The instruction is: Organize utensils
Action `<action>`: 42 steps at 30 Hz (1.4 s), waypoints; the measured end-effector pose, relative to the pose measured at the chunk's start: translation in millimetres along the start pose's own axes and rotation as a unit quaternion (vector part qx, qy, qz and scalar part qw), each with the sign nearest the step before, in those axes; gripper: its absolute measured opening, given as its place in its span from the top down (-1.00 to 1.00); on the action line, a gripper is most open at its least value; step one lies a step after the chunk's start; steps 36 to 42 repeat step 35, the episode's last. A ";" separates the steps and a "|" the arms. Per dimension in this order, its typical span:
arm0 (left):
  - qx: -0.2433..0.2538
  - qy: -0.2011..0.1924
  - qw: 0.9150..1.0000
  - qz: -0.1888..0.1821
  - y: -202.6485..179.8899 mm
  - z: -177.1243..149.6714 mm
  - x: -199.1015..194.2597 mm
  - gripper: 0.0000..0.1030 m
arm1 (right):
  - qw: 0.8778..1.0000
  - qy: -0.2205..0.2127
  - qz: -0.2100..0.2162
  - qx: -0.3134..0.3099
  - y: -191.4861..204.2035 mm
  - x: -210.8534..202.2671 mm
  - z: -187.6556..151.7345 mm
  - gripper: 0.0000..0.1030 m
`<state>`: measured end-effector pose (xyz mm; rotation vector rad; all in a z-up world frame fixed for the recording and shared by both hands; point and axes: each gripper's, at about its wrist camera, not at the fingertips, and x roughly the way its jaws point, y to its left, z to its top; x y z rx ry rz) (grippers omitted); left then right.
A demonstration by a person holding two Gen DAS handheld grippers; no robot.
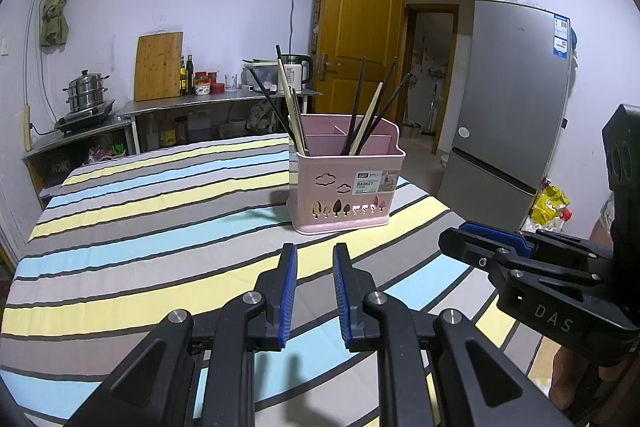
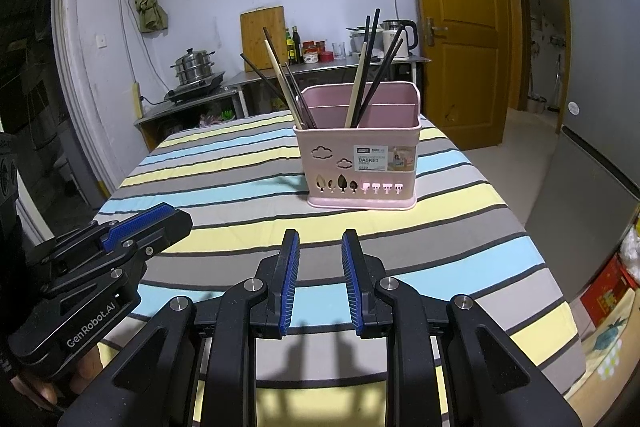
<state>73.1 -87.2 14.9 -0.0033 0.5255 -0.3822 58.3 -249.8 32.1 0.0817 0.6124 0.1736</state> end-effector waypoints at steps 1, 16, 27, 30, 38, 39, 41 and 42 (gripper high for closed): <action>0.000 0.000 1.000 0.001 0.1 0.0 0.1 0.66 | 1.000 0.000 0.000 0.000 0.3 0.1 -0.2 0.56; 0.003 0.006 1.000 0.008 3.5 -4.4 1.4 0.66 | 1.000 0.001 0.000 0.000 0.6 0.3 -0.3 0.56; 0.007 0.003 1.000 0.012 1.5 -4.3 2.7 0.66 | 1.000 0.002 -0.001 -0.001 -0.4 1.4 -1.5 0.56; 0.005 0.002 1.000 0.013 2.1 -4.5 2.0 0.66 | 1.000 0.003 -0.001 -0.001 -0.6 1.7 -2.7 0.56; 0.003 0.005 1.000 0.014 3.7 -5.2 2.7 0.66 | 1.000 0.004 -0.001 -0.002 -1.2 2.2 -4.7 0.56; 0.003 0.005 1.000 0.014 3.7 -5.2 2.7 0.66 | 1.000 0.004 -0.001 -0.002 -1.2 2.2 -4.7 0.56; 0.003 0.005 1.000 0.014 3.7 -5.2 2.7 0.66 | 1.000 0.004 -0.001 -0.002 -1.2 2.2 -4.7 0.56; 0.003 0.005 1.000 0.014 3.7 -5.2 2.7 0.66 | 1.000 0.004 -0.001 -0.002 -1.2 2.2 -4.7 0.56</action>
